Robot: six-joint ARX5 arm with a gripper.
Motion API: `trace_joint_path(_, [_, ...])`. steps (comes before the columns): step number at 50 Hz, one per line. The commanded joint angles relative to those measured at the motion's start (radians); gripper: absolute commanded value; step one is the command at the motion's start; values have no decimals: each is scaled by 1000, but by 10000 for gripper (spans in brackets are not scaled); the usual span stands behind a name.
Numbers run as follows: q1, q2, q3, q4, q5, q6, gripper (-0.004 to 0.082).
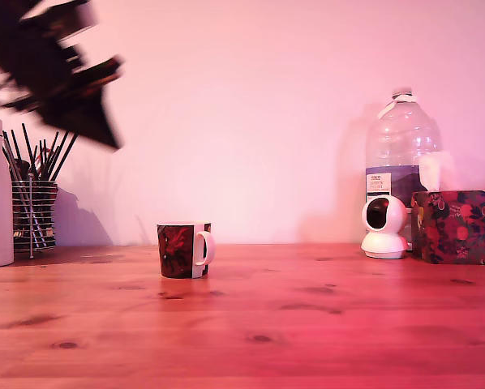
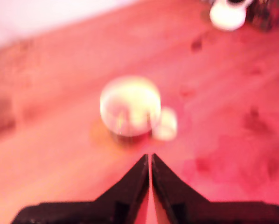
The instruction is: Pick up the coffee capsules from the table one by one and drop them inside the nearest coffee cup
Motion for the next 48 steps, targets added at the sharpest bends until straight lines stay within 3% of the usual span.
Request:
trace_joint_path(1, [19,-56,-64,26,-9,-11,-16])
trace_joint_path(22, [129,-389,-352,104,-14,-87,-16])
trace_joint_path(38, [139,-681,-540,137,-58,-155,-16])
trace_joint_path(48, [139,-833,-587,97,-66,-166,-16])
